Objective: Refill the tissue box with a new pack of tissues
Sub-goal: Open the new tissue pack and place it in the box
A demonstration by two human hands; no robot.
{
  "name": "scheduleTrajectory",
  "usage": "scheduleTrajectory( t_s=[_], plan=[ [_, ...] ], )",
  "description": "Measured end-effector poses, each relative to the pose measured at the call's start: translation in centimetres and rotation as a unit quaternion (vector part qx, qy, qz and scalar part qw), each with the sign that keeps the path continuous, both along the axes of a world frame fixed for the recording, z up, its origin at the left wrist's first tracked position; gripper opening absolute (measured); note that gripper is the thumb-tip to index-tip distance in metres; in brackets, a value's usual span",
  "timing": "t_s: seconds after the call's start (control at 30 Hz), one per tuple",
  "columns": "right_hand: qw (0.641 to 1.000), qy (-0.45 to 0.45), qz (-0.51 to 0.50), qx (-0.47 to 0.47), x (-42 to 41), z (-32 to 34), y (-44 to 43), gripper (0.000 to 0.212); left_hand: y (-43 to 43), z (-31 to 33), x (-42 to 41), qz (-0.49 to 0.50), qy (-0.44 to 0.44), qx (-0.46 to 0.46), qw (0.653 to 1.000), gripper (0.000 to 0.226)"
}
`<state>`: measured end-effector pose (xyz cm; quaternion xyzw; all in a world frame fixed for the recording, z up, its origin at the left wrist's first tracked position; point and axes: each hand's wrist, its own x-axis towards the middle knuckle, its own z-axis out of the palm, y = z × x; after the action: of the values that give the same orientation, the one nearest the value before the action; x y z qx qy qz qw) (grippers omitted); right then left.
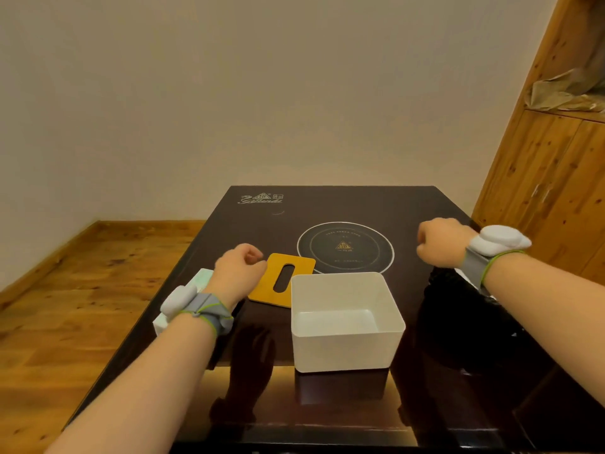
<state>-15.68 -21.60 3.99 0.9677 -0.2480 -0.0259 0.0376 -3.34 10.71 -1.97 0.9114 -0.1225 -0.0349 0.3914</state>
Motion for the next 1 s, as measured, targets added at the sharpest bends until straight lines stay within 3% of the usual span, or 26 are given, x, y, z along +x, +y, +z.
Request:
scheduleTrajectory(
  t_s=[0.1, 0.17, 0.27, 0.37, 0.67, 0.8, 0.9, 1.0],
  plan=[
    [0.995, -0.07, 0.033, 0.056, 0.5, -0.7, 3.5, 0.027, 2.8, 0.4, 1.1, 0.054, -0.011, 0.217, 0.975, 0.063],
    [0.986, -0.087, 0.039, 0.135, 0.9, -1.3, 5.3, 0.023, 4.1, 0.4, 1.2, 0.082, 0.021, 0.297, 0.951, 0.089],
    [0.976, -0.087, 0.055, 0.194, 1.2, -2.2, 7.4, 0.023, 5.5, -0.4, 1.4, 0.068, 0.083, 0.339, 0.935, 0.114],
    [0.969, -0.096, 0.068, 0.219, 1.2, -3.1, 9.4, 0.028, 6.6, -1.3, 1.4, 0.05, 0.113, 0.346, 0.93, 0.123],
    [0.975, -0.114, 0.071, 0.18, 1.1, -5.1, 12.2, 0.04, 7.1, -2.2, 0.5, 0.06, 0.091, 0.297, 0.948, 0.115],
    [0.954, -0.194, 0.074, 0.217, 1.1, -4.9, 12.8, 0.042, 5.8, -0.6, -0.6, 0.067, 0.016, 0.264, 0.962, 0.116],
    [0.899, -0.28, 0.094, 0.323, 1.4, -4.5, 13.7, 0.048, 3.7, 1.7, -1.3, 0.029, -0.018, 0.163, 0.986, 0.116],
    [0.801, -0.312, 0.085, 0.504, 1.5, -3.8, 14.8, 0.066, 1.0, 4.2, -2.4, -0.016, 0.037, -0.083, 0.996, 0.108]
  ],
)
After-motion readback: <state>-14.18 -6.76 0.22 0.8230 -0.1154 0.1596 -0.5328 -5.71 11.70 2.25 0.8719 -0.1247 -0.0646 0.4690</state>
